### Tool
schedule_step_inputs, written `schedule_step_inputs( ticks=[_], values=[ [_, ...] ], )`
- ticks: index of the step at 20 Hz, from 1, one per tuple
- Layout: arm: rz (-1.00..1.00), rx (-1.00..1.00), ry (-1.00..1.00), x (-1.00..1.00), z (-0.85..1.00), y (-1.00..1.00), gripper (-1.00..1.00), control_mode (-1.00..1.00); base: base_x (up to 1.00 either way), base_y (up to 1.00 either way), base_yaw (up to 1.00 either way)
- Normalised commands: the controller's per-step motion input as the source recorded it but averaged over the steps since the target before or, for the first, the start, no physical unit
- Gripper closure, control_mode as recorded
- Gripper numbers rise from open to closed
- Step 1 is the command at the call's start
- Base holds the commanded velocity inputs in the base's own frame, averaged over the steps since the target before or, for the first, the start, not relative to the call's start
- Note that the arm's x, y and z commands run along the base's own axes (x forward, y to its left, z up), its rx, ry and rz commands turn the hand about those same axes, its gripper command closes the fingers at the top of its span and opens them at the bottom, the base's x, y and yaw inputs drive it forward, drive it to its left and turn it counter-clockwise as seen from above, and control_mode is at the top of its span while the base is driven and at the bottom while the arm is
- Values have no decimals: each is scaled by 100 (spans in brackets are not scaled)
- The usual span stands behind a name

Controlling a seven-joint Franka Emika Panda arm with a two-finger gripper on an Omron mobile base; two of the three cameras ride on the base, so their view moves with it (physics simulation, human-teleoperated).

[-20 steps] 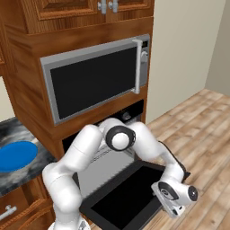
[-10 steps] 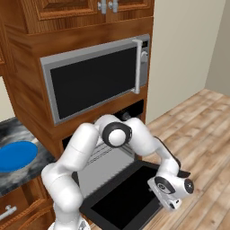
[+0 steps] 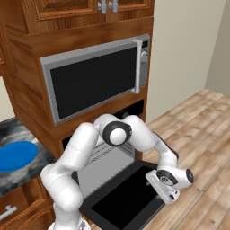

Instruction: Take the baked cake out of the oven and place it on the plate for cooling. Then close the oven door.

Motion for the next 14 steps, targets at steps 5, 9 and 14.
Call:
schedule_step_inputs(
  ticks=[5, 9, 14],
  values=[
    [13, 11, 0, 25, 5, 21, -100, -100, 0, 0, 0],
    [10, 11, -2, 23, 0, 25, -100, -100, 0, 0, 0],
    [8, 2, -13, 17, 0, 23, -100, -100, 0, 0, 0]
  ],
)
